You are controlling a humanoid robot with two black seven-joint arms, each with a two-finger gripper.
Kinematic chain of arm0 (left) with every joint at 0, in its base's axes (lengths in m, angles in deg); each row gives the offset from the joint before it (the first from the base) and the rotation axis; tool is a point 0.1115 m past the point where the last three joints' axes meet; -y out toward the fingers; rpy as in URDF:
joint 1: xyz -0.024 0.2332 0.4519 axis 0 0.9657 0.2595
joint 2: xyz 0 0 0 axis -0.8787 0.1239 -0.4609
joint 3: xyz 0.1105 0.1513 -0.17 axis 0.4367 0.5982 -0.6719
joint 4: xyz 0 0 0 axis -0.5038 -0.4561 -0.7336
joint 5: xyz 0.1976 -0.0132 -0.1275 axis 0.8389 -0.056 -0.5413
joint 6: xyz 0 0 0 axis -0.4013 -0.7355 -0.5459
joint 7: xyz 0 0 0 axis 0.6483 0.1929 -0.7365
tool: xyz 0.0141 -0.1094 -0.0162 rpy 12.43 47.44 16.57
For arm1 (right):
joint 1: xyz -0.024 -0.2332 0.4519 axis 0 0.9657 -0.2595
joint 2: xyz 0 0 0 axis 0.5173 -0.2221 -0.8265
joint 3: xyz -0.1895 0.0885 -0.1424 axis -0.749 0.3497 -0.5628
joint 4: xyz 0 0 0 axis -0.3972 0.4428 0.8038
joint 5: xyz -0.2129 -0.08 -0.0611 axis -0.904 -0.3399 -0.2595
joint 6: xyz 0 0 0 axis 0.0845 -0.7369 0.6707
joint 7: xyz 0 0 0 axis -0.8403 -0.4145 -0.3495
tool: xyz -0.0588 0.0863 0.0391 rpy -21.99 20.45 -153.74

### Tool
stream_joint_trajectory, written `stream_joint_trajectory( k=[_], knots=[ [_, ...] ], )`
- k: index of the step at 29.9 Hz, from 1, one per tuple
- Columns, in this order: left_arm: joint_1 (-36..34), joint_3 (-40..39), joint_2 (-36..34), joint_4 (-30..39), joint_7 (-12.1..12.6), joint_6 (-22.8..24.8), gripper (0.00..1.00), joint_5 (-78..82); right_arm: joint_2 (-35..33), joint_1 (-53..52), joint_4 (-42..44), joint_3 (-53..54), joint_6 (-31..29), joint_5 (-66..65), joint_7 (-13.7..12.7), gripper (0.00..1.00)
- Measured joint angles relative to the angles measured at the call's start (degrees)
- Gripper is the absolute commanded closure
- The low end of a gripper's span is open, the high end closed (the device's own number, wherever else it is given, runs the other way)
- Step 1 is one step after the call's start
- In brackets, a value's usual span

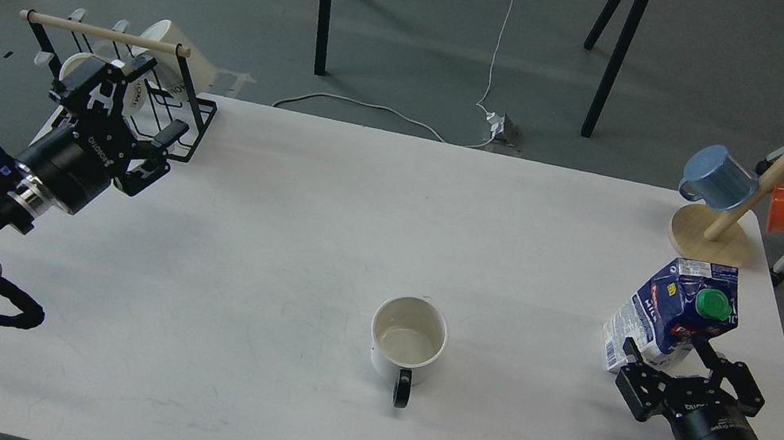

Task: Place cup and milk with both arms
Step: 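Reach the right gripper to the milk carton and grasp it, then slide the milk carton with the right gripper beside the white mug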

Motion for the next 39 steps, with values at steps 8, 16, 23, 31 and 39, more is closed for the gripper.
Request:
stream_joint_trajectory(
  k=[8,16,23,31,39],
  knots=[
    [1.3,0.0,0.1,0.0,0.0,0.0,0.01,0.0,1.2,-0.4,0.0,0.3,0.0,-0.1,0.1,0.29],
    [2.1,0.0,0.1,-0.3,0.0,0.0,0.01,0.0,1.3,-0.3,0.0,0.8,0.0,-0.5,0.3,0.59],
    [2.3,0.0,0.0,-0.5,0.0,0.0,0.01,0.0,2.8,0.2,-0.3,0.9,0.0,-0.7,0.8,0.64],
    [2.4,0.1,0.0,-0.6,0.0,0.0,0.01,0.0,2.9,0.7,-2.5,0.1,0.0,-1.9,0.5,0.65],
    [2.5,0.2,0.1,-0.6,0.0,0.0,0.01,0.0,2.7,3.1,-10.1,0.0,0.0,-7.2,0.2,0.65]
  ],
)
